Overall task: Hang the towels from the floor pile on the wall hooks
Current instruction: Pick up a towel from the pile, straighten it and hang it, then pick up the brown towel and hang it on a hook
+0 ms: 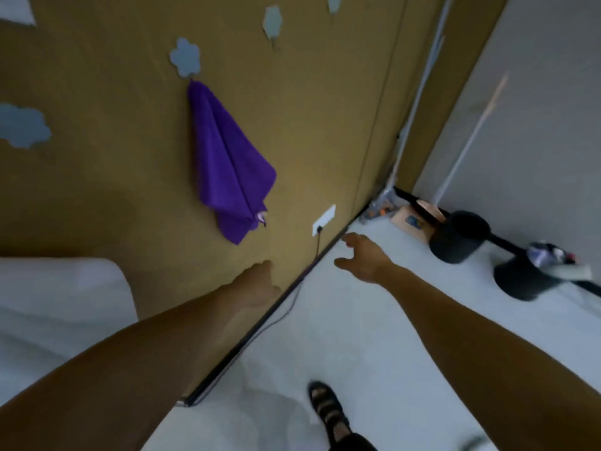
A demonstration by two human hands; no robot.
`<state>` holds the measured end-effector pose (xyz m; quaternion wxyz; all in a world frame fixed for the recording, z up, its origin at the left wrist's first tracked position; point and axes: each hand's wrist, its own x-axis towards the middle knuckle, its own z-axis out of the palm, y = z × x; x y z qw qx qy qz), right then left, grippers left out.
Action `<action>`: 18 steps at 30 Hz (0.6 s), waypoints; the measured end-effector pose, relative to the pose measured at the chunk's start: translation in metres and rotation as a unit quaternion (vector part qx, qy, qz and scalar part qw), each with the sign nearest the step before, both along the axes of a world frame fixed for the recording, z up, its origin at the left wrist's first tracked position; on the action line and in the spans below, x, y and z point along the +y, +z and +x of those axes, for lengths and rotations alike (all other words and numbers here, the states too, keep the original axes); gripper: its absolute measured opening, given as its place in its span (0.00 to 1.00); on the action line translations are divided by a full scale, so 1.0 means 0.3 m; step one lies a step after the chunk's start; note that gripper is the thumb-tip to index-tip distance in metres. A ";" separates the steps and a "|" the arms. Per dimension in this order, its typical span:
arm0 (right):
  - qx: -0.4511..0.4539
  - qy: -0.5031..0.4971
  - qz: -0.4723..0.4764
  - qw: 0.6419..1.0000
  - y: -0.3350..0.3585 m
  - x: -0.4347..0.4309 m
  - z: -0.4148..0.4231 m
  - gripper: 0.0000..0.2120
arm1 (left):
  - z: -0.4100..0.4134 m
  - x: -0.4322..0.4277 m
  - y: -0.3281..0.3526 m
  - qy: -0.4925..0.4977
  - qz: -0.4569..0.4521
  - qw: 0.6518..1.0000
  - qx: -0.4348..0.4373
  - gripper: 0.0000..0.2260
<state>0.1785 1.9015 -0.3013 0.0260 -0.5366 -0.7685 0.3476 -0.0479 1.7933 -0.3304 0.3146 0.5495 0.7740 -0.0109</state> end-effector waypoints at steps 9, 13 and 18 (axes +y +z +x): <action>-0.073 -0.258 -0.035 0.963 -0.058 -0.590 0.723 0.27 | 0.561 -0.108 -0.015 -0.296 -0.044 0.954 0.006 0.35; -0.084 -0.383 -0.049 0.919 -0.039 -0.886 1.060 0.22 | 0.884 -0.182 0.005 -0.380 -0.041 0.924 -0.005 0.34; -0.085 -0.476 -0.081 0.872 -0.099 -1.244 1.353 0.21 | 1.272 -0.339 -0.025 -0.481 -0.054 0.875 -0.003 0.33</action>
